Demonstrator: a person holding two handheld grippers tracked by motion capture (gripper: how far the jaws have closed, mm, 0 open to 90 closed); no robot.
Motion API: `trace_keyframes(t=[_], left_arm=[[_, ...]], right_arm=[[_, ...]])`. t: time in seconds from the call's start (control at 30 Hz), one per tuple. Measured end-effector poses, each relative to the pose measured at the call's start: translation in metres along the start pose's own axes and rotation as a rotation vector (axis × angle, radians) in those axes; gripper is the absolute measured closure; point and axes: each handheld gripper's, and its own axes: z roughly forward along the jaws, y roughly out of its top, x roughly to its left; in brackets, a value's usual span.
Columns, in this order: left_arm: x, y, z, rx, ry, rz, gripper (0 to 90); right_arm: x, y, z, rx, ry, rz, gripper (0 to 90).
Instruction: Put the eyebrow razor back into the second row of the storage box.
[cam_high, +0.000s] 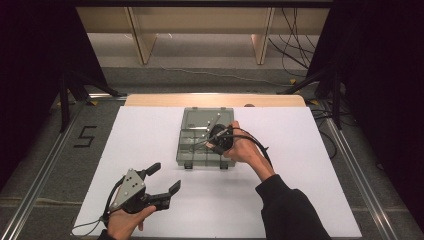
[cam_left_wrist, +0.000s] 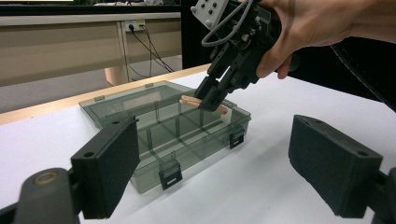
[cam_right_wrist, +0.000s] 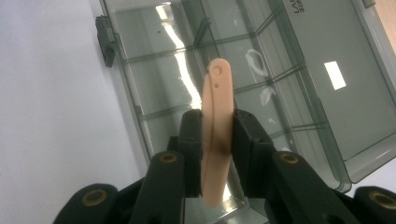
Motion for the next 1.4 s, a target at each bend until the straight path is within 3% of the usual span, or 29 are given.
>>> trace_keyframes(t=[0.47,1.0,1.3,1.4], left_arm=[[0.0,0.0,0.0,-0.001,0.0,-0.001,16.1],[0.0,0.0,0.0,-0.001,0.001,-0.01,16.2],[0.0,0.0,0.0,-0.001,0.001,-0.008,16.2],[0.0,0.0,0.0,-0.001,0.002,-0.011,16.2]], right_arm=[[-0.001,-0.001,0.007,0.019,0.022,-0.032,74.7],[-0.001,-0.003,0.014,0.054,0.039,-0.022,73.9],[-0.002,-0.003,0.012,0.034,0.038,0.003,63.8],[-0.003,-0.003,0.007,0.017,0.019,0.032,57.8]])
